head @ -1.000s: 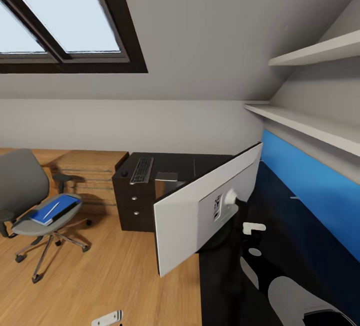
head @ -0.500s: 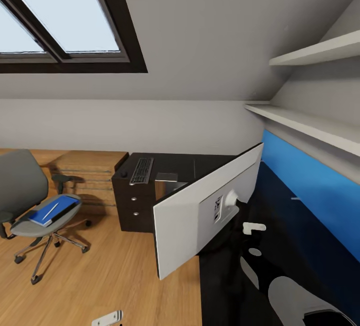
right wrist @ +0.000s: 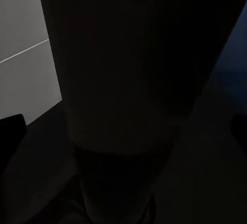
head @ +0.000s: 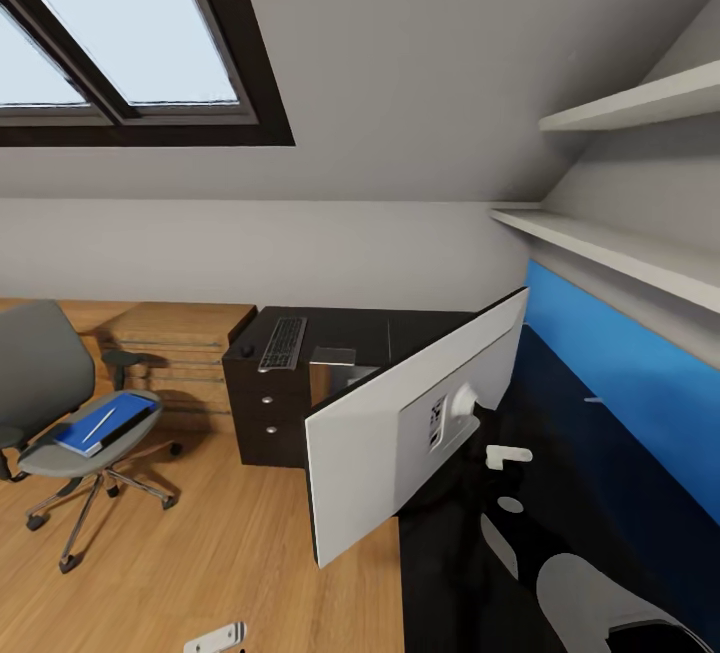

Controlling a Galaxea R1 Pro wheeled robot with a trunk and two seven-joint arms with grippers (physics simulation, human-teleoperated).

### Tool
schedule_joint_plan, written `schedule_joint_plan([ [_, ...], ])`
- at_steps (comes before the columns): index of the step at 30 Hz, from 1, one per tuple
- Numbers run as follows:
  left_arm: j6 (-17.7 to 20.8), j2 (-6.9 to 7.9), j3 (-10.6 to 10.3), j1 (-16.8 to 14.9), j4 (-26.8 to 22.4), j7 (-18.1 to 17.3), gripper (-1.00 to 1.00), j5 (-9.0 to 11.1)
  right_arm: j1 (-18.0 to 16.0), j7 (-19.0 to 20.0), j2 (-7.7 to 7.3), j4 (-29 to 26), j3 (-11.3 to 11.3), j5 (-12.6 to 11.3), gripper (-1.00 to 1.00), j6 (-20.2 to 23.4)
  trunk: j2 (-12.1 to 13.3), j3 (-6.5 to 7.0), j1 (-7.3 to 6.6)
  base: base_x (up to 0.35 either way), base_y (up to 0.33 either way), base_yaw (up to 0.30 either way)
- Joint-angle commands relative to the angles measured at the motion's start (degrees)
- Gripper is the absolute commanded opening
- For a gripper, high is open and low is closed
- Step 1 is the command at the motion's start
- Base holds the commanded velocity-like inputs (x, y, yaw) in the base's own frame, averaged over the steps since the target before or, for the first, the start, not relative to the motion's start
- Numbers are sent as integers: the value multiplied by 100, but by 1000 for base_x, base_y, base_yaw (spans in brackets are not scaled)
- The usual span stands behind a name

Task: In the bedroom, organize the workspace by keeping the computer under the desk, ensuring the monitor is on the desk, placing the keyboard on the desk next to the monitor, placing the mouse on the desk next to the keyboard, moving the folder from the swivel chair onto the desk next to the mouse, stacking the notebook on top of the folder with the pen on top of the notebook, and positioning the swivel chair next to the desk.

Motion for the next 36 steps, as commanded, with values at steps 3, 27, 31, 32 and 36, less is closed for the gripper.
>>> schedule_joint_plan([
  [3, 20, 2, -11, -1, -13, 39, 100, 44, -5, -26, -7, 3, 49, -59, 100, -22, -7, -8, 2, 1, 0, 0],
  [27, 20, 10, -11, -1, -13, 39, 100, 36, -5, -30, -22, -23, 49, -76, -100, -137, -7, -8, 2, 0, 0, 0],
  [31, 20, 10, -11, -1, -13, 39, 100, 36, -5, -30, -42, -23, 49, -74, -100, -137, -7, -8, 2, 0, 0, 0],
  [32, 19, 10, -11, 0, -15, 39, 100, 36, -5, -36, -60, -29, 49, -78, -100, -137, -7, -8, 2, 0, 0, 0],
  [36, 22, 10, 1, -1, -22, 40, 100, 36, -5, -44, -60, -32, 50, -78, -100, -137, -7, -6, 2, 0, 0, -22],
])
